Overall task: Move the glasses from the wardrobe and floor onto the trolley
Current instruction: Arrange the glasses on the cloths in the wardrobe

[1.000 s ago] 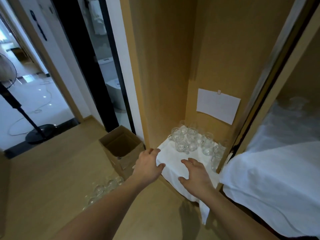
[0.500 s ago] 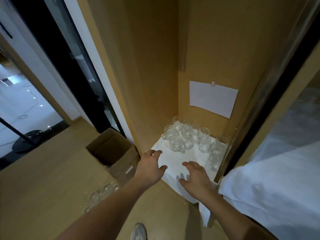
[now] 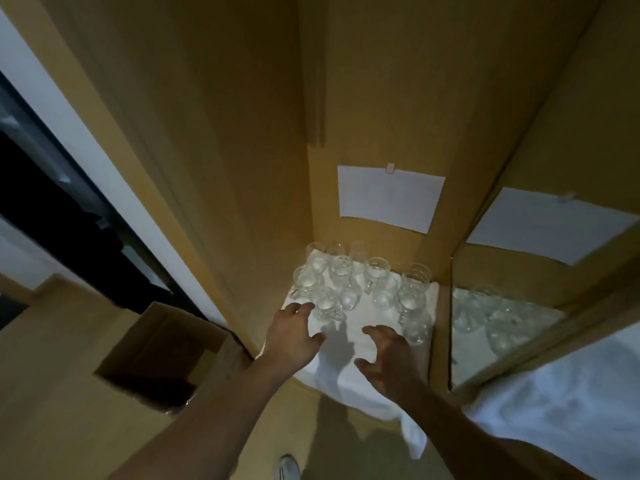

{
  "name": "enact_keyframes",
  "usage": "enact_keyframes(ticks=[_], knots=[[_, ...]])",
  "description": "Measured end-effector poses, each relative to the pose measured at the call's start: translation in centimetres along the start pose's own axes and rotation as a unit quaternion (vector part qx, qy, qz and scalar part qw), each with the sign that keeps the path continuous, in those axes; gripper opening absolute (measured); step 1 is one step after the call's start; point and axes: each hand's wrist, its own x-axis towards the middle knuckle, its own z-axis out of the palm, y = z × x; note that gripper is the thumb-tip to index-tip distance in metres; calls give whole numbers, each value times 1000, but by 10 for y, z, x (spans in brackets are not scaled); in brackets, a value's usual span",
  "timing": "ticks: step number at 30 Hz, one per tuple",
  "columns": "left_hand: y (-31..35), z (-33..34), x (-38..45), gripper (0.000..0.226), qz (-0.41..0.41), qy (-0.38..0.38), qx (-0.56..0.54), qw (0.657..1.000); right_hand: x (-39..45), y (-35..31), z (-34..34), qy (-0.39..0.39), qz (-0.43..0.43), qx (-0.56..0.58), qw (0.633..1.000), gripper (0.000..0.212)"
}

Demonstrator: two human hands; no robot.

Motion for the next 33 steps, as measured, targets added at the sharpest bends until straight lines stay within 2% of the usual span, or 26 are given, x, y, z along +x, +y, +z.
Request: enact_keyframes(ticks=[8,17,21,27,33], knots=[[-42,-5,60,73,40,-50,-18,998,23,-21,25,10,94,7,995,66],[-58,16,104,72,33,-106,-51,993,52,-17,40,-3,184,55,981,65],[-53,33,121,71,10,-126,-62,990,76,0,42,-6,226,85,970,64],[-44,83,150,67,-35,-199,-68,977,119,41,59,-2,303,144,942,62],[-34,143,189,65,-114,-279,-91,949,157,94,91,32,388,211,897,60]])
